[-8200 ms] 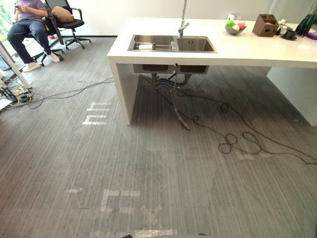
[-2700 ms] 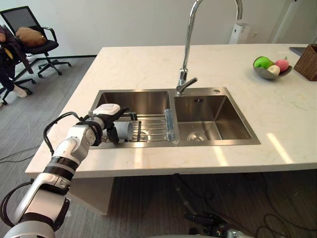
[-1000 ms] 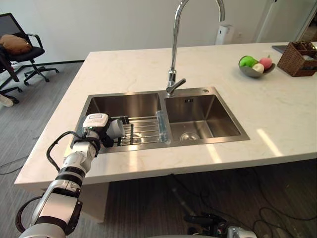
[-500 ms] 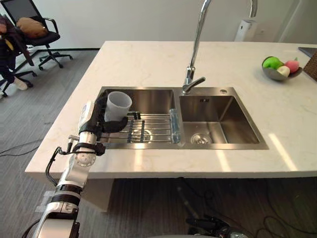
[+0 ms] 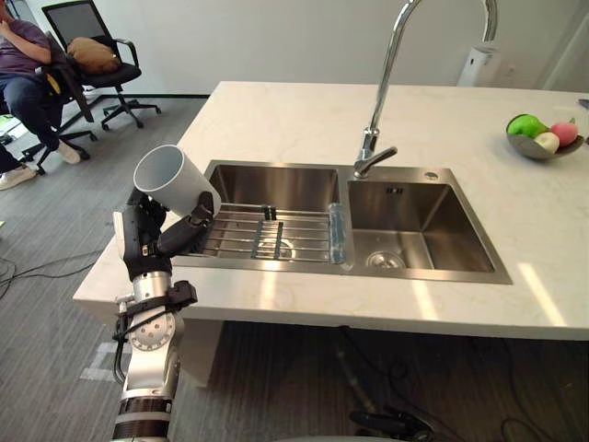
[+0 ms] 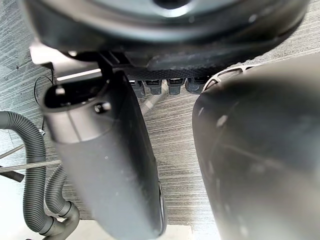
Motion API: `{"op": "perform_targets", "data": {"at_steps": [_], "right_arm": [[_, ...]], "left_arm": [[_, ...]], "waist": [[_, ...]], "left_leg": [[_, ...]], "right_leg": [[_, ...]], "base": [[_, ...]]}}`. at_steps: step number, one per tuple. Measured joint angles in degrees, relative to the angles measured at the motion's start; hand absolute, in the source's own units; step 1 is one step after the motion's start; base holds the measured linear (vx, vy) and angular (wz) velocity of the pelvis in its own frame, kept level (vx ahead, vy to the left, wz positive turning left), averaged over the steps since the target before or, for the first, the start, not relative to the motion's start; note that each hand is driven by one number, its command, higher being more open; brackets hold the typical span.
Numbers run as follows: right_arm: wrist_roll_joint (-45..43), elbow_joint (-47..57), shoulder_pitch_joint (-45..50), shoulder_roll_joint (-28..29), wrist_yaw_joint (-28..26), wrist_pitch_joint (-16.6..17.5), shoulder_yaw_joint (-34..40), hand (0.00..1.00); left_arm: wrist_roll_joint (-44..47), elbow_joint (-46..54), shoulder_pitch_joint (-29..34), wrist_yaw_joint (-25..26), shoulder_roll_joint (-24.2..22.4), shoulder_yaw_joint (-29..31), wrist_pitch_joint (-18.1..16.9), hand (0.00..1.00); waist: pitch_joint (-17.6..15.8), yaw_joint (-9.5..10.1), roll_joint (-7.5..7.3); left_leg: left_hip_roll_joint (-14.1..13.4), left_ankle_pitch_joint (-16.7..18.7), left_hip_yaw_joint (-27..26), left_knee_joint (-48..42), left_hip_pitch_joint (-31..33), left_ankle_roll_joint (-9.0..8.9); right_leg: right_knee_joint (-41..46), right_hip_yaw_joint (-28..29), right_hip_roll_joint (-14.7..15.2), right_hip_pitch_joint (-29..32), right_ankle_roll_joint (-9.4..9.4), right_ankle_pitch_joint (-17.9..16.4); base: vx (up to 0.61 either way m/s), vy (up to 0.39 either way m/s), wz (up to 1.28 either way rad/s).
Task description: Walk over to the sink, pick up the cup, carry it to the dishwasher, place the cup inside the dishwasher, then close the dishwasher door
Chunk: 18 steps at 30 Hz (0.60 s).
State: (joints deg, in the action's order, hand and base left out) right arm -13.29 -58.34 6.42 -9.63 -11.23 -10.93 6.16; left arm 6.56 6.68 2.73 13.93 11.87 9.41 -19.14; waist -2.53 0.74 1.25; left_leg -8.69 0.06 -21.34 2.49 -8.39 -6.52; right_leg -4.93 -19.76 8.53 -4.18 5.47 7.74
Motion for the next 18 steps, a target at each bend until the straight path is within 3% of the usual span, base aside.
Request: {"op": "perform_targets", "data": {"at_steps": [4,7,9,10,11,12,13,14,15,16,17,18], "right_arm": [[2.00,-1.52,0.50,-0.40,-1.45,0.75,0.23,1.00],[1.61,-4.79,1.07,-1.45,-2.37,1.10,0.35,1.00],[0.94,-6.45,1.44,-2.32,-3.65,1.83,0.42,1.00],[0.93,-6.90,1.41,-2.63,-4.69,2.08,0.80,1.00],[0.79,-7.19,0.76,-2.81,-5.49,2.18,1.24,1.00],[0.25,-7.52,-0.02,-2.75,-5.76,2.29,1.30,1.00],[-2.10,-8.73,-2.57,-3.54,-6.13,2.28,1.39,1.00],[-4.08,-8.58,-3.90,-4.87,-6.13,2.32,1.41,1.00],[-6.33,-8.14,-4.17,-5.74,-5.68,2.78,1.62,1.00],[-7.50,-8.07,-4.65,-6.29,-5.61,3.02,2.28,1.00],[-9.16,-8.09,-5.89,-6.55,-5.33,3.75,3.90,1.00],[-10.22,-7.08,-7.01,-5.20,-4.67,4.53,4.65,1.00]], "left_arm": [[-2.09,9.02,4.17,-0.18,-1.88,3.07,0.10,0.00],[-1.76,14.07,9.42,-0.94,-5.82,5.81,0.09,0.00],[-0.64,15.92,12.33,-1.80,-6.77,6.97,0.06,0.00],[0.36,17.02,14.22,-2.33,-6.52,8.19,-0.05,0.00],[1.82,17.55,15.38,-2.72,-6.24,10.01,-0.19,0.00],[2.49,17.62,15.46,-2.71,-6.39,11.19,-0.39,0.00],[4.65,17.92,15.53,-2.68,-6.74,12.88,-1.26,0.00],[6.13,18.74,15.49,-2.75,-6.85,13.32,-1.97,0.00],[7.32,18.77,14.47,-3.86,-7.23,12.08,-2.75,0.00],[7.94,18.88,13.34,-4.67,-8.13,10.75,-3.35,0.00],[9.44,20.02,11.29,-6.53,-10.49,9.56,-4.36,0.00],[11.20,21.48,8.83,-7.54,-11.10,8.91,-6.84,0.00]], "waist": [[-0.04,1.60,0.19],[-0.51,4.13,1.07],[-0.61,6.15,1.73],[-0.72,7.87,1.90],[-0.71,9.07,0.93],[-0.70,9.36,0.28],[-0.90,9.71,0.94],[-0.72,10.28,2.61],[-0.85,9.81,3.02],[-1.15,9.34,3.59],[-1.34,7.63,4.00],[-2.35,7.28,2.53]], "left_leg": [[0.03,0.36,7.01,-3.74,4.94,0.67],[0.95,-2.56,16.32,-2.02,6.79,0.79],[1.58,-4.28,22.93,-0.02,8.44,1.37],[1.63,-3.94,23.66,0.56,9.84,2.87],[2.12,-2.16,21.84,0.16,11.22,6.59],[2.40,-1.01,20.14,-1.69,12.71,8.44],[1.88,-0.04,15.32,-10.48,17.16,9.72],[0.74,-1.48,7.90,-15.58,18.75,14.17],[1.91,-3.84,3.70,-16.85,19.95,16.16],[2.90,-5.96,1.86,-15.81,20.16,19.76],[4.88,-11.86,1.92,-7.42,19.55,21.85],[3.79,-2.81,-3.81,-12.40,19.75,20.58]], "right_leg": [[0.04,-6.35,0.74,-1.48,0.45,-0.99],[0.51,-16.37,0.83,-5.52,1.11,-3.31],[2.54,-22.52,0.98,-6.59,1.93,-6.66],[3.34,-25.09,1.04,-6.81,2.20,-7.92],[3.32,-27.02,2.11,-6.84,2.05,-8.55],[3.43,-28.44,2.77,-6.89,2.02,-8.55],[5.29,-31.88,4.00,-6.88,1.52,-8.63],[9.27,-34.89,4.54,-7.89,2.25,-9.25],[14.35,-36.40,7.46,-7.97,0.72,-10.95],[18.18,-36.75,8.71,-7.17,-1.68,-12.20],[12.90,-36.94,4.92,-5.76,-1.87,-15.08],[9.29,-39.06,4.62,-6.02,1.12,-9.45]], "base": [[-0.03,-0.027,0.91],[-0.05,-0.059,1.71],[-0.10,-0.047,1.75],[-0.12,-0.026,1.70],[-0.10,0.012,1.64],[-0.05,0.052,1.59],[0.03,0.111,1.52],[0.06,0.154,1.98],[0.06,0.165,1.86],[-0.06,0.147,2.43],[-0.15,0.083,2.47],[-0.15,0.047,2.34]]}}
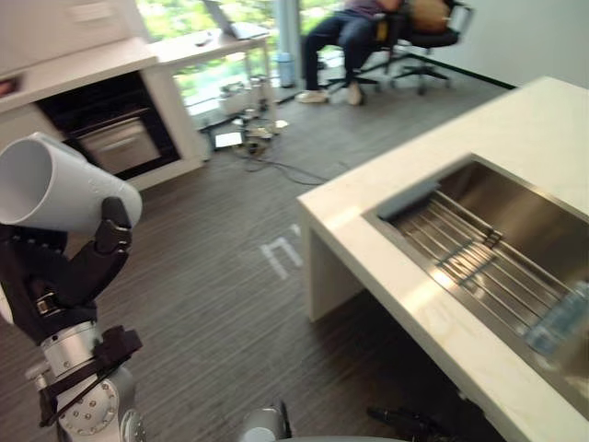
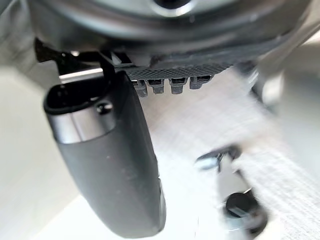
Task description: Walk over to the sink, pick up the cup, carry it to the dishwasher, place the cup inside the dishwasher, then close the dishwasher door
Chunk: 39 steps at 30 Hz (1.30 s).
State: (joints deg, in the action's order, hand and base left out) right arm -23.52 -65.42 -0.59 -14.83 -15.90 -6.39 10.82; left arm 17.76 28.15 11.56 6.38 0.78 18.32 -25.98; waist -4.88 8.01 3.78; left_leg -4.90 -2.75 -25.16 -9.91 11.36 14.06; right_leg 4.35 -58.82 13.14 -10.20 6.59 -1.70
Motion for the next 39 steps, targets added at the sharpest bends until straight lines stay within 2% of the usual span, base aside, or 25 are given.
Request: {"op": "perform_targets", "data": {"at_steps": [1,2,3,4,5,6,7,8,9,10,12,13,14,15,16,17,19,23,24,28,30,33,36,39], "right_arm": [[-0.07,0.92,-0.12,-0.03,0.64,0.58,-0.01,1.00],[-0.18,2.04,-0.03,-0.27,1.61,0.90,-0.05,1.00],[-0.05,2.28,0.19,-0.60,2.03,0.71,-0.42,1.00],[0.09,2.70,0.32,-0.68,2.06,0.35,-0.58,1.00],[0.73,3.54,0.72,0.04,2.01,-0.62,-1.23,1.00],[1.73,5.48,1.20,1.28,1.95,-1.16,-1.86,1.00],[2.18,6.54,1.64,1.69,1.99,-1.37,-2.31,1.00],[1.72,8.01,2.48,3.64,2.57,-1.76,-2.30,1.00],[-0.47,9.10,3.37,6.18,3.94,-2.08,-2.30,1.00],[-2.10,9.30,3.66,7.33,4.74,-2.23,-2.34,1.00],[-5.76,10.43,4.69,9.38,6.82,-1.88,-2.36,1.00],[-6.70,11.83,5.14,9.36,7.63,-0.94,-2.32,1.00],[-6.86,12.89,5.42,9.30,8.13,-0.04,-2.29,1.00],[-6.85,14.83,5.56,9.14,8.95,1.48,-2.27,1.00],[-6.78,16.87,5.51,9.11,9.31,2.28,-2.39,1.00],[-6.70,17.04,5.27,8.85,9.65,2.38,-2.75,1.00],[-6.61,17.12,5.93,8.89,10.26,2.02,-4.29,1.00],[-5.88,17.04,7.56,9.28,10.05,1.74,-7.13,1.00],[-3.81,15.41,7.97,10.84,10.09,0.79,-11.25,1.00],[-3.82,15.40,8.03,10.84,10.07,0.79,-11.21,1.00],[-3.82,15.51,8.00,10.77,9.53,0.77,-11.04,1.00],[-3.88,15.60,9.32,10.79,8.56,-0.87,-8.33,1.00],[-3.42,16.40,10.31,10.61,7.47,-1.52,-4.54,1.00],[-3.20,16.19,10.45,10.49,6.32,-2.83,-1.45,1.00]], "left_arm": [[0.74,-0.04,-0.42,-0.36,-0.27,-0.99,-1.31,0.00],[1.23,-0.03,-0.11,-0.92,-0.41,-3.16,-2.34,0.00],[1.25,-0.02,-0.04,-1.47,-0.66,-5.45,-2.37,0.00],[1.00,0.08,0.05,-1.48,-0.64,-6.56,-2.39,0.00],[-0.18,0.28,0.48,-1.18,-0.21,-7.77,-2.75,0.00],[-1.79,0.30,0.50,0.11,0.55,-9.25,-2.97,0.00],[-2.59,0.30,0.46,0.94,0.87,-10.25,-2.95,0.00],[-3.45,0.19,0.17,1.46,1.67,-12.85,-2.89,0.00],[-3.23,-1.07,-1.26,1.24,2.99,-16.09,-3.16,0.00],[-3.22,-2.48,-2.28,0.90,3.51,-17.44,-3.41,0.00],[-3.17,-9.21,-3.89,1.31,4.76,-21.40,-3.94,0.00],[-3.30,-11.02,-3.87,2.57,4.82,-22.08,-3.95,0.00],[-3.69,-11.78,-3.86,3.80,4.77,-22.38,-3.95,0.00],[-5.49,-12.74,-3.87,6.54,4.72,-22.24,-3.97,0.00],[-7.98,-12.94,-4.21,9.27,5.14,-22.05,-4.06,0.00],[-10.15,-13.19,-4.32,10.97,5.54,-22.09,-4.24,0.00],[-14.51,-13.58,-4.55,13.58,6.14,-23.09,-4.12,0.00],[-15.07,-13.42,-5.06,15.62,6.11,-21.79,-4.26,0.00],[-9.79,-7.36,-2.79,13.44,7.10,-14.30,-5.46,0.00],[-9.78,-7.30,-2.89,13.62,7.05,-14.34,-5.49,0.00],[-9.16,-7.16,-4.07,14.60,6.75,-14.00,-5.56,0.00],[-7.53,-7.17,-8.61,15.82,5.06,-13.84,-5.39,0.00],[-4.72,-7.49,-11.51,17.31,2.41,-13.32,-4.35,0.00],[-1.44,-8.62,-12.55,18.63,-0.58,-11.68,-2.89,0.00]], "waist": [[-0.12,0.14,0.69],[-0.36,0.04,1.02],[-0.79,-0.20,0.75],[-1.18,-0.17,0.75],[-1.28,-0.04,0.64],[-1.32,-0.06,0.55],[-1.49,-0.35,0.31],[-1.32,-1.28,0.67],[-1.41,-2.14,0.97],[-1.75,-2.43,1.03],[-1.85,-2.55,0.87],[-1.80,-2.51,0.79],[-1.79,-2.55,0.76],[-1.77,-2.93,0.41],[-2.08,-5.08,-0.32],[-2.11,-4.84,-0.18],[-2.07,-6.42,-0.32],[-1.86,-6.22,-0.40],[1.96,-4.22,-5.67],[1.93,-4.36,-5.72],[1.90,-4.50,-5.66],[1.65,-7.47,-5.54],[1.34,-9.25,-5.07],[1.17,-10.19,-4.52]], "left_leg": [[-1.77,3.41,-2.70,-2.14,-0.68,-3.25],[-2.95,5.08,-6.15,-2.35,-3.02,-8.40],[-1.35,4.50,-7.39,0.01,-6.00,-11.87],[0.39,3.66,-6.79,1.89,-7.62,-12.11],[3.56,3.03,-4.93,4.49,-9.62,-10.95],[5.97,3.16,-2.02,5.90,-9.81,-10.53],[7.04,3.31,-0.08,6.71,-9.58,-9.92],[9.03,2.22,5.03,8.56,-9.01,-7.09],[10.17,0.67,10.68,10.21,-8.55,-5.39],[10.52,-0.12,13.56,10.92,-8.54,-5.44],[11.66,-0.94,21.07,12.04,-9.09,-6.14],[12.31,-0.87,22.69,12.60,-10.00,-6.21],[12.64,-0.47,22.99,13.08,-10.58,-6.24],[12.45,3.45,18.19,12.44,-10.79,-6.40],[10.24,6.95,8.46,6.73,-8.58,-6.46],[10.60,7.24,8.73,5.40,-9.30,-5.17],[10.76,7.38,12.43,5.44,-12.06,-5.42],[9.58,8.88,15.30,5.56,-15.68,-7.99],[5.83,9.08,15.29,6.00,-14.83,-12.22],[5.77,9.08,14.72,6.08,-14.97,-12.22],[5.56,9.09,13.17,6.10,-14.90,-12.23],[5.65,9.10,13.41,6.04,-14.40,-12.23],[5.62,9.10,13.65,5.89,-15.15,-12.23],[5.67,9.11,15.04,6.42,-16.01,-12.24]], "right_leg": [[0.91,-2.21,-0.28,-0.84,-0.16,-0.30],[3.53,-5.69,1.22,-2.39,-0.43,-0.58],[5.85,-8.60,3.94,-4.89,-0.52,-0.72],[6.89,-9.92,5.15,-6.24,-0.67,-0.63],[8.46,-10.63,7.43,-8.24,-0.98,-0.51],[11.29,-8.52,9.36,-8.53,-2.91,-0.51],[13.24,-6.23,10.25,-8.07,-4.78,-0.41],[17.68,0.37,11.38,-6.32,-6.38,-0.09],[18.42,9.89,8.70,-4.46,-5.25,-3.62],[17.97,14.36,6.23,-3.62,-4.43,-5.29],[11.17,29.30,-2.32,-1.50,-1.28,-9.98],[8.81,33.38,-4.04,-0.60,0.28,-11.01],[8.21,35.49,-4.57,0.38,0.93,-11.42],[8.18,38.90,-4.51,3.08,1.54,-11.81],[8.57,41.52,-3.84,5.41,1.76,-12.53],[8.63,42.89,-3.70,6.39,2.07,-12.63],[8.40,42.57,-3.80,6.31,1.88,-12.54],[5.88,42.16,-6.69,6.78,0.31,-11.71],[-8.34,46.49,-10.06,5.31,-5.20,3.70],[-8.41,47.05,-10.15,5.73,-5.17,3.76],[-8.63,49.47,-10.49,6.59,-5.22,4.38],[-9.16,49.59,-10.48,6.69,-5.22,4.85],[-9.17,49.78,-10.59,6.01,-5.30,4.78],[-9.14,49.65,-10.73,5.22,-5.44,4.43]], "base": [[-0.06,0.071,1.82],[0.05,0.108,1.60],[0.06,0.132,1.48],[0.04,0.172,1.20],[-0.01,0.210,1.06],[0.00,0.218,1.14],[0.03,0.185,1.60],[0.06,0.119,2.08],[0.07,0.065,2.30],[0.07,-0.023,2.41],[0.12,-0.049,1.96],[0.16,-0.014,1.08],[0.16,0.031,0.54],[0.14,0.029,0.54],[0.21,0.039,0.32],[0.21,0.028,0.35],[0.25,0.039,0.41],[0.20,-0.012,0.41],[0.08,-0.019,0.10],[0.00,0.000,-0.06],[-0.03,-0.005,-0.49],[-0.02,-0.009,-0.13],[-0.01,-0.013,-0.04],[-0.01,-0.038,0.04]]}}
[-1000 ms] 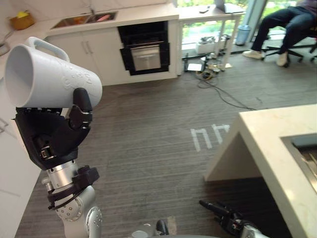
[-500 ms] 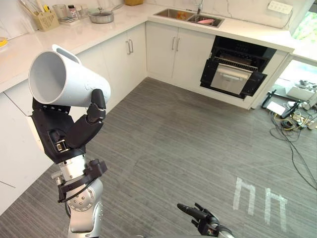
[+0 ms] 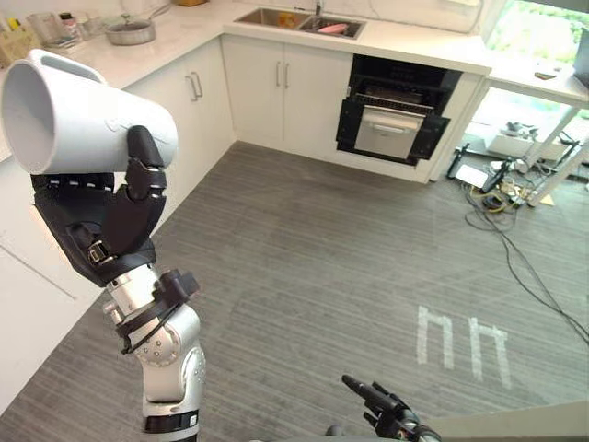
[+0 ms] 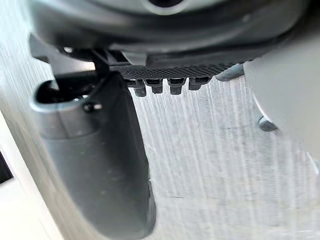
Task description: Walk over to the sink, pick up the cup, carry it to the dishwasher, place the cup inside the dishwasher, then close the dishwasher door
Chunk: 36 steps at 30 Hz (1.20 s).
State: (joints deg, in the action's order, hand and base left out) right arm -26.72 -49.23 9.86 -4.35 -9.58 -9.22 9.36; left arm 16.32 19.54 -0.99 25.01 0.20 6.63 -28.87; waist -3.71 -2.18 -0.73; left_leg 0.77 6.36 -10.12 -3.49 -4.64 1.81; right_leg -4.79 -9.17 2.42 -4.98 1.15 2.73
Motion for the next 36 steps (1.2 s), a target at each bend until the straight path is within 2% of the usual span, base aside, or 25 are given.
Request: {"op": "perform_targets", "data": {"at_steps": [3,5,12,22,26,27,28,29,30,32,33,34,35,36], "right_arm": [[0.13,-1.19,-0.32,-0.37,-0.35,-1.52,2.29,1.00],[1.63,-2.11,-0.33,-0.41,-0.43,-1.91,3.06,1.00],[3.88,-3.97,-0.47,-0.97,-0.44,-2.96,3.76,1.00],[3.82,-4.86,-0.52,-1.16,-0.44,-3.10,3.80,1.00],[4.37,-5.10,-0.23,-1.56,-0.56,-3.06,3.74,1.00],[6.47,-5.14,-0.21,-1.77,-1.56,-2.44,3.52,1.00],[8.75,-4.63,-0.28,-2.55,-3.26,-1.78,2.26,1.00],[9.31,-4.58,-0.37,-2.82,-3.84,-1.61,1.33,1.00],[10.58,-4.18,-0.62,-3.72,-4.91,-1.52,-0.27,1.00],[11.18,-4.07,-0.64,-4.69,-5.87,-1.74,-1.52,1.00],[11.43,-4.05,-0.68,-4.96,-6.04,-2.07,-1.86,1.00],[12.71,-3.89,-0.80,-5.28,-6.62,-2.08,-2.01,1.00],[13.78,-3.67,-0.92,-5.70,-7.30,-2.02,-2.08,1.00],[15.72,-3.75,-0.88,-6.19,-8.51,-1.71,-2.08,1.00]], "left_arm": [[2.33,-1.70,0.15,1.20,-1.50,2.30,1.42,0.00],[3.35,-2.81,0.71,1.73,-1.50,3.17,2.17,0.00],[3.97,-3.73,2.72,2.41,-1.45,4.55,2.54,0.00],[3.95,-3.63,3.96,2.37,-1.35,4.25,2.54,0.00],[3.90,-3.60,5.62,2.37,-1.33,4.28,2.55,0.00],[3.76,-3.54,6.36,2.37,-1.30,4.35,2.56,0.00],[2.57,-3.16,8.12,2.47,-1.40,4.55,2.55,0.00],[1.80,-2.73,8.93,2.54,-1.35,4.69,2.56,0.00],[0.96,-1.46,10.81,2.57,-1.45,4.76,2.57,0.00],[0.40,-0.55,12.39,2.51,-1.52,5.32,2.55,0.00],[0.27,-0.51,12.55,2.50,-1.52,6.63,2.56,0.00],[-1.25,-0.51,12.58,2.82,-1.52,7.95,2.56,0.00],[-3.65,-0.49,12.59,3.36,-1.52,9.12,2.45,0.00],[-6.57,-0.32,12.97,4.46,-1.52,10.03,2.30,0.00]], "waist": [[0.04,0.11,0.60],[0.06,0.90,0.58],[0.33,2.65,0.71],[0.87,2.81,0.84],[1.62,2.89,1.55],[1.31,2.87,2.19],[0.79,3.00,3.39],[0.50,3.01,3.66],[-0.01,3.17,4.05],[-0.64,3.89,4.19],[-1.17,4.20,4.11],[-2.17,4.16,3.68],[-3.29,4.20,3.28],[-4.18,4.27,3.25]], "left_leg": [[0.29,-1.32,2.36,3.96,-2.02,-0.26],[0.30,-2.37,3.07,4.88,-2.83,-0.26],[0.40,-2.45,4.66,4.79,-3.14,-0.33],[0.40,-2.49,4.85,4.93,-3.55,-0.39],[0.29,-2.06,4.79,4.48,-3.96,-0.86],[-0.40,2.33,4.76,-0.06,-2.58,-1.88],[-2.36,7.42,4.41,-10.30,0.52,-3.01],[-3.31,8.50,3.90,-16.23,2.51,-3.45],[-5.88,9.29,2.13,-30.84,8.81,-5.17],[-8.39,8.42,1.31,-43.67,14.62,-5.64],[-8.90,10.49,1.27,-44.61,17.25,-5.50],[-8.74,10.99,1.04,-41.59,18.27,-5.58],[-8.19,10.80,0.83,-36.39,18.78,-5.78],[-6.89,8.42,1.56,-26.94,19.50,-6.20]], "right_leg": [[1.02,-0.67,-0.17,-0.25,-0.02,-0.91],[1.74,-1.08,-0.17,-0.44,-0.10,-1.43],[2.11,-2.53,0.04,-1.55,-0.29,-2.47],[2.11,-2.63,0.00,-2.03,-0.30,-2.48],[2.48,-2.20,-0.43,-2.40,-0.32,-3.14],[4.31,-1.55,-0.89,-2.24,-0.79,-5.10],[6.99,1.14,-2.44,-2.48,-1.37,-7.67],[7.87,1.85,-2.88,-2.63,-1.77,-8.50],[10.01,2.17,-3.51,-2.50,-2.49,-10.10],[11.40,2.46,-3.68,-3.12,-3.34,-11.05],[12.01,2.39,-3.10,-4.04,-3.24,-12.07],[12.19,2.28,-2.22,-4.96,-2.92,-12.72],[12.52,2.20,-0.97,-6.03,-2.46,-13.48],[12.94,2.04,0.91,-6.84,-1.38,-14.66]], "base": [[-0.03,-0.045,0.17],[0.01,-0.029,0.21],[-0.02,-0.031,0.14],[-0.03,-0.018,0.01],[0.00,-0.017,0.00],[0.00,-0.061,0.00],[0.01,-0.033,0.02],[0.00,-0.024,-0.06],[-0.01,-0.011,-0.09],[0.05,-0.013,-0.10],[0.17,0.034,0.04],[0.17,0.057,0.10],[0.20,0.100,0.08],[0.27,0.194,0.07]]}}
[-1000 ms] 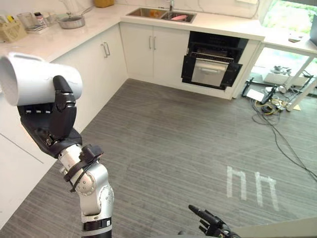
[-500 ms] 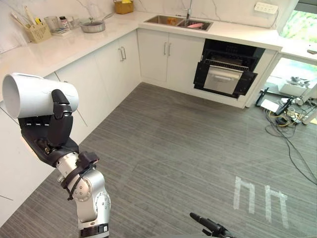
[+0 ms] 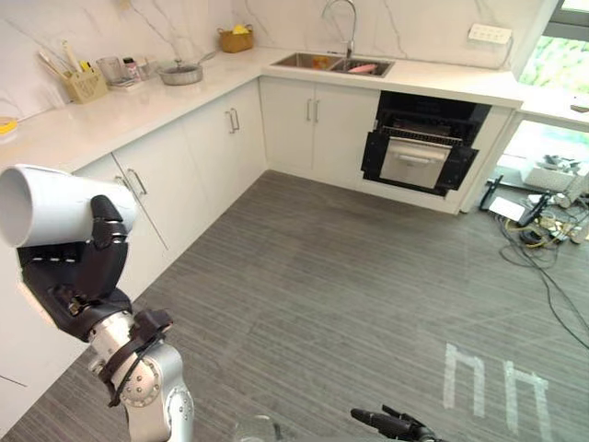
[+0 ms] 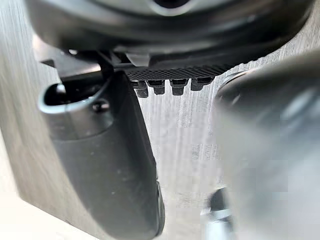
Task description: Walk over to the sink, pick up the cup, carry it to the dishwasher, place the cup inside the dishwasher, then close the dishwasher door
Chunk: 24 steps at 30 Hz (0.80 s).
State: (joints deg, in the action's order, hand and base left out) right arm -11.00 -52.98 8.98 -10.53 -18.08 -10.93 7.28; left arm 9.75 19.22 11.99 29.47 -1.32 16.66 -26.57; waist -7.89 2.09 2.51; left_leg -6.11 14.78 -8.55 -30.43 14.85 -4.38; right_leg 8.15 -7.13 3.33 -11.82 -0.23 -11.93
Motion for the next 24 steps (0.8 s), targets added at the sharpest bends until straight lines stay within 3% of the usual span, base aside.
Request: {"op": "perform_targets", "data": {"at_steps": [1,3,4,5,6,7,8,9,10,11,12,14,15,16,18,20,21,22,23,24], "right_arm": [[1.43,-0.04,0.03,-0.46,-1.21,0.07,-0.12,1.00],[2.20,-0.66,0.07,-1.21,-1.43,1.09,-1.05,1.00],[2.19,-1.06,0.02,-1.42,-1.56,1.24,-1.57,1.00],[2.17,-1.18,0.07,-1.31,-1.58,1.24,-1.78,1.00],[1.81,-1.40,0.16,-0.57,-1.53,1.15,-1.86,1.00],[1.30,-1.33,0.14,-0.25,-0.72,1.09,-1.83,1.00],[-1.11,-1.37,0.13,0.17,0.48,0.08,-1.04,1.00],[-2.69,-1.47,0.05,0.96,1.49,-0.83,0.37,1.00],[-3.40,-1.42,-0.50,1.82,2.37,-0.81,2.10,1.00],[-3.68,-1.19,-0.57,2.05,2.42,-0.58,2.68,1.00],[-4.32,-0.59,-0.56,2.63,2.52,0.10,3.43,1.00],[-5.83,0.60,-0.22,3.90,3.48,0.54,3.59,1.00],[-7.76,0.94,0.02,4.81,4.82,1.25,3.80,1.00],[-8.63,0.90,-0.27,5.51,6.25,1.86,5.01,1.00],[-9.92,0.92,-0.75,6.01,7.69,1.83,6.52,1.00],[-10.27,2.12,-0.45,6.62,8.65,1.52,8.11,1.00],[-10.38,3.48,-0.25,7.29,8.79,1.14,9.10,1.00],[-10.33,4.43,0.29,7.89,8.93,1.05,9.76,1.00],[-10.27,4.74,0.73,7.88,8.91,1.01,9.70,1.00],[-9.59,4.75,1.46,8.04,8.68,0.68,9.37,1.00]], "left_arm": [[-1.76,1.09,0.78,0.55,-0.04,0.40,-0.29,0.00],[-2.59,1.78,1.00,0.61,0.05,0.77,-2.37,0.00],[-2.79,1.73,0.90,0.81,0.08,1.36,-3.09,0.00],[-2.78,1.61,0.92,0.83,0.07,1.72,-3.25,0.00],[-2.57,1.29,0.84,0.84,0.01,1.96,-3.24,0.00],[-2.22,1.05,0.61,0.70,0.05,1.90,-3.15,0.00],[-1.71,0.84,0.23,-0.21,0.15,1.25,-2.98,0.00],[-0.99,0.80,0.04,-1.49,0.23,0.79,-2.98,0.00],[0.62,0.59,0.05,-2.83,0.35,0.75,-2.91,0.00],[1.14,0.47,0.10,-3.25,0.35,0.64,-2.68,0.00],[1.50,0.47,0.07,-3.45,0.69,-0.38,-2.58,0.00],[1.49,0.46,-0.12,-3.54,1.56,-3.34,-2.76,0.00],[1.51,0.35,-0.37,-4.34,2.11,-5.82,-2.78,0.00],[1.53,-0.03,-0.90,-5.35,2.48,-7.53,-2.71,0.00],[1.55,-2.49,-4.07,-6.98,2.83,-8.84,-2.45,0.00],[2.71,-5.64,-7.69,-7.73,3.61,-10.64,-1.52,0.00],[3.60,-6.60,-8.78,-8.53,4.55,-12.15,-0.45,0.00],[3.84,-7.15,-8.50,-9.48,5.71,-14.29,-0.05,0.00],[3.77,-7.43,-7.98,-10.00,6.03,-14.98,-0.04,0.00],[3.24,-7.45,-6.16,-10.94,6.38,-15.63,-0.14,0.00]], "waist": [[-0.44,0.11,0.56],[-0.47,0.47,1.31],[-0.02,1.14,1.04],[0.12,1.47,0.12],[0.86,1.62,-1.45],[1.05,1.62,-1.87],[1.67,1.70,-2.89],[2.20,1.97,-4.01],[2.21,1.93,-4.82],[2.24,1.87,-4.86],[2.24,1.40,-4.33],[2.50,0.29,-4.26],[2.49,-0.32,-4.25],[2.34,-0.85,-4.03],[1.79,-2.27,-3.26],[1.06,-3.71,-2.15],[0.93,-4.76,-1.96],[0.76,-4.77,-2.09],[0.81,-4.54,-2.25],[1.52,-4.42,-3.48]], "left_leg": [[0.89,-4.53,3.21,10.68,0.32,-1.51],[0.82,-11.88,4.46,11.97,1.54,-3.19],[2.66,-13.93,4.70,9.73,1.23,-0.26],[3.80,-13.88,4.36,8.68,0.92,1.37],[5.65,-11.54,3.23,6.16,0.92,4.70],[6.38,-10.19,3.17,4.86,0.92,5.29],[7.62,-8.31,2.91,4.19,0.00,5.72],[8.69,-7.10,2.33,5.73,-2.17,6.38],[9.64,-6.60,1.56,9.50,-6.12,7.12],[9.88,-6.58,1.52,11.52,-8.30,7.20],[9.50,-6.46,1.83,14.65,-12.05,7.79],[8.87,-6.53,3.06,17.70,-15.25,8.09],[8.77,-7.12,3.48,20.14,-17.37,7.79],[8.86,-7.16,3.50,22.17,-19.53,7.76],[8.43,-6.90,4.43,25.26,-23.17,7.34],[6.81,-5.57,5.51,26.46,-26.38,6.33],[5.70,-4.05,5.86,26.27,-28.02,5.47],[4.77,-1.93,5.32,26.05,-30.64,3.96],[4.51,-0.50,4.19,25.49,-32.11,3.09],[4.47,2.69,2.16,23.62,-34.81,1.57]], "right_leg": [[-0.09,-0.03,1.19,-0.95,1.17,-1.13],[-0.04,0.35,1.91,-2.79,2.24,-3.57],[0.66,0.49,3.84,-4.25,2.64,-5.68],[1.14,0.67,5.11,-4.87,2.81,-6.60],[3.49,0.95,7.03,-5.35,3.63,-6.60],[5.65,1.11,7.88,-4.88,4.37,-6.17],[10.28,1.44,9.23,-3.74,6.06,-5.22],[16.12,1.15,10.91,-1.75,9.32,-3.18],[23.89,0.84,12.73,1.35,12.09,0.96],[28.15,1.68,12.85,3.12,13.50,3.80],[37.40,5.24,9.70,7.17,15.79,5.11],[44.46,5.98,4.51,12.29,15.38,3.39],[45.26,3.46,2.55,16.47,14.03,0.75],[43.08,-0.28,2.29,20.44,11.60,-1.84],[36.17,-4.52,2.13,25.13,7.70,-3.91],[24.83,-4.94,1.46,28.71,5.72,-2.05],[15.29,-4.26,1.70,29.98,5.51,2.34],[8.36,-4.47,2.00,30.17,5.98,6.73],[6.96,-4.45,2.34,30.05,5.72,8.71],[6.48,-3.73,3.03,29.16,3.85,10.43]], "base": [[0.28,0.226,0.05],[0.38,0.310,0.00],[0.42,0.319,-0.10],[0.45,0.254,-0.14],[0.38,0.172,-0.05],[0.48,0.215,0.11],[0.47,0.231,0.11],[0.53,0.271,-0.07],[0.42,0.211,-0.23],[0.42,0.195,-0.25],[0.41,0.144,-0.06],[0.40,0.080,0.18],[0.39,0.010,0.17],[0.48,-0.016,0.10],[0.40,-0.052,0.15],[0.36,-0.100,0.33],[0.44,-0.162,0.31],[0.55,-0.209,0.20],[0.49,-0.185,-0.07],[0.69,-0.246,-0.21]]}}
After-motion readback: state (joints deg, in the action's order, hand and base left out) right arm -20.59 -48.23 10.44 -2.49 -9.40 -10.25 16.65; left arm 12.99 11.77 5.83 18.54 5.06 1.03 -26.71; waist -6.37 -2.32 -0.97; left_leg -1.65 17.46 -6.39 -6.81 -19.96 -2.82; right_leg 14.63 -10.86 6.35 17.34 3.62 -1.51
